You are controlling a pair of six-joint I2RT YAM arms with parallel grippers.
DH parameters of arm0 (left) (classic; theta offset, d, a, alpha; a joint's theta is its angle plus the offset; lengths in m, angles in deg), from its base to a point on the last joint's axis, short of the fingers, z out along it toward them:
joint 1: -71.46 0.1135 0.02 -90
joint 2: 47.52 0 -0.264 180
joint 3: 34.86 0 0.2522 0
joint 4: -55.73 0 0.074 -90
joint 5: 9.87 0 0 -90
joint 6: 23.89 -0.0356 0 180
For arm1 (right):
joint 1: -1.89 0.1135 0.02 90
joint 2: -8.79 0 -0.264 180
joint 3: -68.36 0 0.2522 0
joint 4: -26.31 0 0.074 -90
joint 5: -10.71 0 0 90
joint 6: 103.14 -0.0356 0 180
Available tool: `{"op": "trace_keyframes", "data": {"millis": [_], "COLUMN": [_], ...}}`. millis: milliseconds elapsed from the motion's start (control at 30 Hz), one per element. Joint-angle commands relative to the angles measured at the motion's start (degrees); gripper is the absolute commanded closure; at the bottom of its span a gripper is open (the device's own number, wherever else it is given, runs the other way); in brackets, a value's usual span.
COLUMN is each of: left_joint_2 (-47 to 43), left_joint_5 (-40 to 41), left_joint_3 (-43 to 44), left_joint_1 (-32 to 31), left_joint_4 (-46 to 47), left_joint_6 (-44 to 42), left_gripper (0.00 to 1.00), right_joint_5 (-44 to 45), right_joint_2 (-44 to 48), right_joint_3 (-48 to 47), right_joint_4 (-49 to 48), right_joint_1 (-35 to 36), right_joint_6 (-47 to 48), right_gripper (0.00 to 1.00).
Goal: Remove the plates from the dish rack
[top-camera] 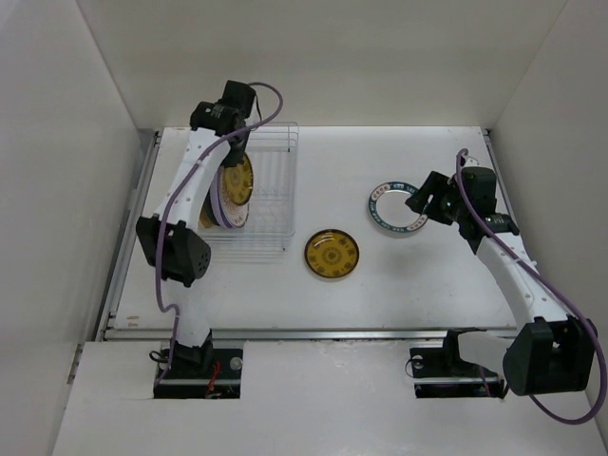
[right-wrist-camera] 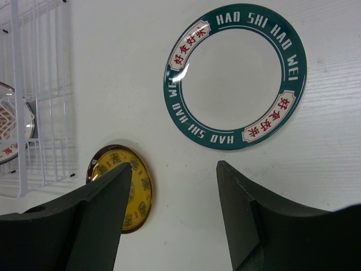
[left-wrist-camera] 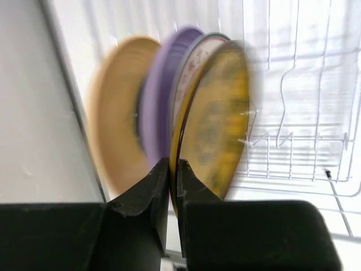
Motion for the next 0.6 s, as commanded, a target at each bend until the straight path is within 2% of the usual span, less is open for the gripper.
{"op": "trace_keyframes", "data": {"millis": [0,100,267,333,467,567], "left_joint_2": [-10.54,-11.16,-11.16,-8.97,-1.08,2.1], "left_joint_5": [0.73,-0.29,-14.79,-24.68,-30.45,-33.61], "left_joint_3": [2.1,2.1,2.1,1.4,-2.19,-4.57], "left_joint_1": [-2.97,-2.98,-5.26,-7.8,-15.53,-17.74], "left_joint_4": [4.34,4.87,4.34,1.89,-1.19,-0.59], "left_joint_6": [-1.88,-1.88,-1.88,-4.77,-10.66,-11.73], "left_gripper": [1.0,1.0,1.0,1.0,1.0,1.0], "right_joint_5": [-1.21,-1.21,-1.21,-1.21,-2.35,-2.36], "right_joint_2": [1.2,1.2,0.67,0.14,-1.0,-1.0], "right_joint_3": [0.09,0.09,0.09,0.61,1.22,1.23], "right_joint_4": [-1.6,-1.6,-1.6,-2.3,-3.36,-3.36], "right_joint_1": [0.42,0.42,0.42,0.42,0.42,0.42], "right_joint_6": [0.89,0.89,0.89,0.89,0.89,0.36], "right_gripper": [0.32,0.32,0.32,0.32,0.32,0.32]}}
